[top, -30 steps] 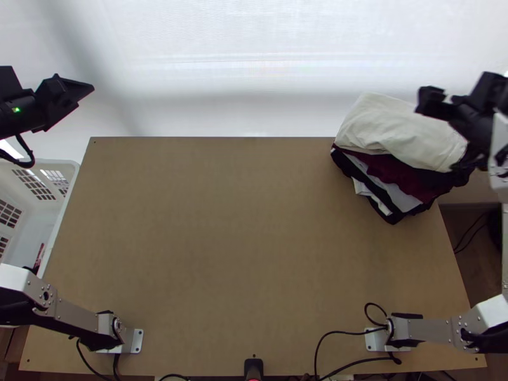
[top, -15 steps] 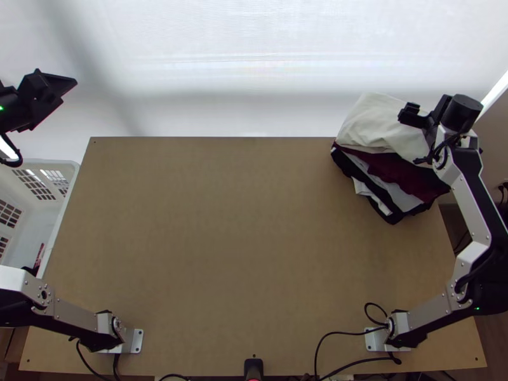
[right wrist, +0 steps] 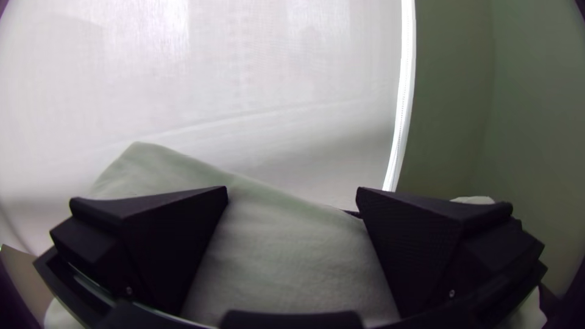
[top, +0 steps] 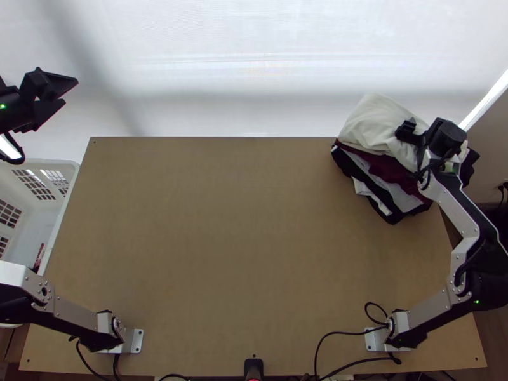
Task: Fold the t-shirt
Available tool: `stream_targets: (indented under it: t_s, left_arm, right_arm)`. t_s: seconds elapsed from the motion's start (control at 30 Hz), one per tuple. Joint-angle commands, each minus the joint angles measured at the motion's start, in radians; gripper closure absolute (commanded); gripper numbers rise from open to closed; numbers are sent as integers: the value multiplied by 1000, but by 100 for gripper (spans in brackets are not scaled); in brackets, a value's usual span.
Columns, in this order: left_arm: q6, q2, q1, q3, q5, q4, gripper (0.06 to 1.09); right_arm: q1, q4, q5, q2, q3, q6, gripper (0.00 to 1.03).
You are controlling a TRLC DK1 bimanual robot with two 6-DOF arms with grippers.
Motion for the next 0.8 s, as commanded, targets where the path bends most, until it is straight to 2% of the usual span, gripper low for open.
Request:
stream_targets:
  t_s: [0.0, 0.23, 0.4, 0.6, 0.77]
  left_arm:
    - [-27, -2, 7, 24, 9, 12, 9]
    - [-27, -8, 8, 24, 9, 12, 9]
    - [-35, -11, 8, 24, 10, 12, 9]
    - [-36, -16, 11, 24, 10, 12, 9]
    - [-38, -18, 19, 24, 9, 12, 9]
  right_arm:
    - [-22, -31, 19, 81, -63, -15, 4]
    - [-16, -91, 36, -41, 61, -19, 4]
    - [50, -134, 56, -76, 181, -32, 4]
    - [136, -115, 72, 15, 258, -72, 4]
    - [178, -31, 80, 154, 304, -141, 4]
